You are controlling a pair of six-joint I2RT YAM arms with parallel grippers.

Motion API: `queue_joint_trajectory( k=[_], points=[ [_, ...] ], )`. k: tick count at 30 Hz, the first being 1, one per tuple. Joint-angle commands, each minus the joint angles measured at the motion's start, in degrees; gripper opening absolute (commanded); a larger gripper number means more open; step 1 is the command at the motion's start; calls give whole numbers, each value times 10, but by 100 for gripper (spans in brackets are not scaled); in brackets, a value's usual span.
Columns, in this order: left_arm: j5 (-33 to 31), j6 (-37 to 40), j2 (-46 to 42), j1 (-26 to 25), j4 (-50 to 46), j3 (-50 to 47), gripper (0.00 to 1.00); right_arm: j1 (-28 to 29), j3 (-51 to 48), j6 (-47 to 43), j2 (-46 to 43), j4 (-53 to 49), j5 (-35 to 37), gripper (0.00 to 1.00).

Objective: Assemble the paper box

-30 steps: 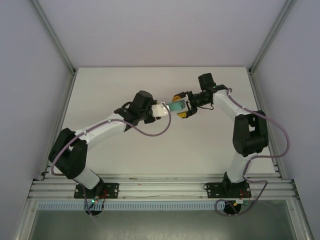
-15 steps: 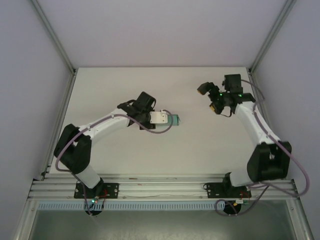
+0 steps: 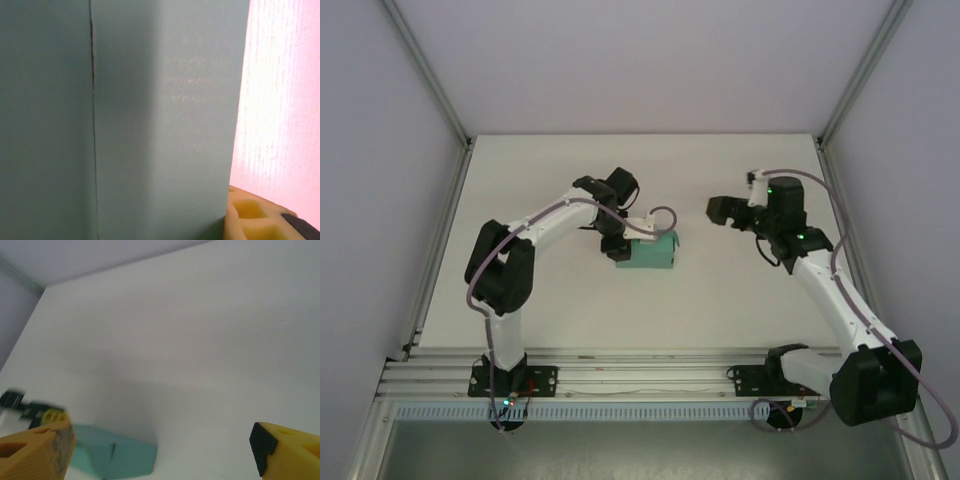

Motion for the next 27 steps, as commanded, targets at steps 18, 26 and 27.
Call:
queue_joint_trajectory(
  k=[18, 26, 27],
  points=[
    [39, 20, 69, 6, -100, 74, 41, 141, 210, -193, 250, -241, 35, 42],
    [33, 6, 76, 7, -98, 85, 42, 150, 225, -190, 258, -273, 45, 33],
    [33, 4, 77, 7, -96, 85, 42, 153, 225, -190, 260, -272, 47, 29]
  ],
)
